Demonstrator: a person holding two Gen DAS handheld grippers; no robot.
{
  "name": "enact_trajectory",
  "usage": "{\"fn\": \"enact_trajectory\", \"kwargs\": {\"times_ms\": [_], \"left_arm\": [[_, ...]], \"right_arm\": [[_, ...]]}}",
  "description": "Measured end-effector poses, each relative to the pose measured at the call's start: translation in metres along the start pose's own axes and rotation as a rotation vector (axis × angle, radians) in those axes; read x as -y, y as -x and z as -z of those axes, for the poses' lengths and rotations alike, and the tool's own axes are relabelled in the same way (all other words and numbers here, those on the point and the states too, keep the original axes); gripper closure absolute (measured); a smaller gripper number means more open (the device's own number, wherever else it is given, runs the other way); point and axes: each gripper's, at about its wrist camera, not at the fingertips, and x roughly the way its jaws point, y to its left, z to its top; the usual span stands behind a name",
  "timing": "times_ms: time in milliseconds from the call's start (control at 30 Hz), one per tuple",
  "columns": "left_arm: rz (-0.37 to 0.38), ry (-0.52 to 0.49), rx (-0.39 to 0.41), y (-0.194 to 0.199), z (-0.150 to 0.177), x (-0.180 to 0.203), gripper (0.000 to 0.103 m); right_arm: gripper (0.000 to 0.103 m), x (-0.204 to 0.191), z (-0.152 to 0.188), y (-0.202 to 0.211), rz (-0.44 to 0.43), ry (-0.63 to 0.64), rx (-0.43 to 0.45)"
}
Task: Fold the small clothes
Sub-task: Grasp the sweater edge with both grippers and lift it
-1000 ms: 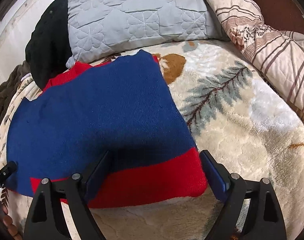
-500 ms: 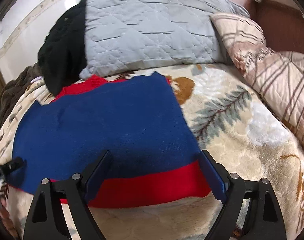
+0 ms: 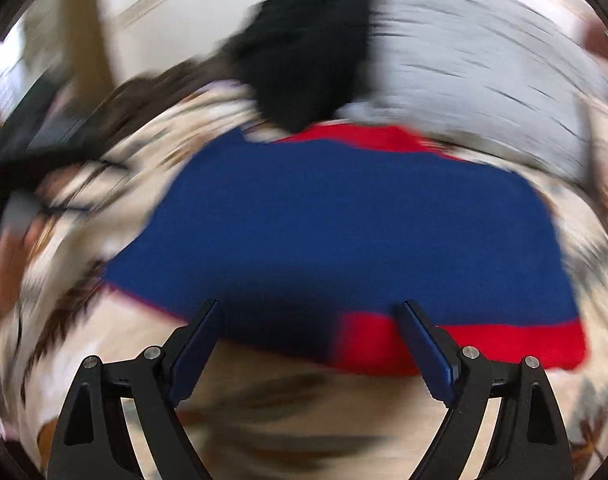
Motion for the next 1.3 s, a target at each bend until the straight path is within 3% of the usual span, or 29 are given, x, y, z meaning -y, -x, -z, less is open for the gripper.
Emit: {"fn": "enact_trajectory", "kwargs": {"times_ms": [133, 367, 433, 467, 533, 567, 700, 833, 867, 933, 967, 1000, 1100, 1300], "left_arm": [[-0.016, -0.01, -0.037, 0.0, -0.01, -0.014, 0.0], [0.033, 0.0, -0.126, -0.014, -0.026, -0.019, 0.0], [0.052, -0.001, -0.15, -0.021, -0.033, -0.014, 0.0], [0.073, -0.001, -0.167, -0.025, -0.038, -0.011, 0.0], [0.116, 0.008, -0.2, -0.035, -0.046, -0.004, 0.0], [0.142, 0.014, -0.219, -0.041, -0.051, 0.0, 0.0], [0.194, -0.021, -0.283, -0.068, -0.063, 0.026, 0.0], [0.139, -0.134, -0.324, -0.091, -0.063, 0.057, 0.0], [0.146, -0.154, -0.336, -0.095, -0.061, 0.064, 0.003], [0.167, -0.181, -0.342, -0.098, -0.057, 0.075, 0.028], [0.18, -0.19, -0.354, -0.1, -0.054, 0.08, 0.063], [0.187, -0.19, -0.364, -0.1, -0.052, 0.084, 0.075], [0.159, -0.184, -0.319, -0.092, -0.052, 0.092, 0.083], [0.188, -0.168, -0.251, -0.058, -0.052, 0.111, 0.084]], "right_arm": [[0.013, -0.077, 0.001, -0.009, -0.048, 0.276, -0.01], [0.015, -0.142, -0.003, -0.045, 0.172, 0.596, -0.019], [0.022, -0.155, -0.001, -0.053, 0.248, 0.67, 0.026], [0.033, -0.159, 0.0, -0.056, 0.277, 0.7, 0.05], [0.063, -0.167, 0.001, -0.062, 0.337, 0.755, 0.066], [0.084, -0.168, 0.003, -0.066, 0.356, 0.773, 0.065], [0.091, -0.166, 0.004, -0.059, 0.367, 0.786, 0.132], [0.093, -0.16, 0.006, -0.044, 0.378, 0.783, 0.218], [0.093, -0.158, 0.004, -0.041, 0.371, 0.776, 0.231], [0.093, -0.154, 0.002, -0.035, 0.363, 0.76, 0.248], [0.093, -0.151, 0.001, -0.033, 0.354, 0.747, 0.255], [0.093, -0.149, 0.0, -0.031, 0.348, 0.735, 0.261], [0.094, -0.141, 0.0, -0.023, 0.33, 0.69, 0.274], [0.094, -0.111, -0.008, 0.01, 0.281, 0.533, 0.306]]}}
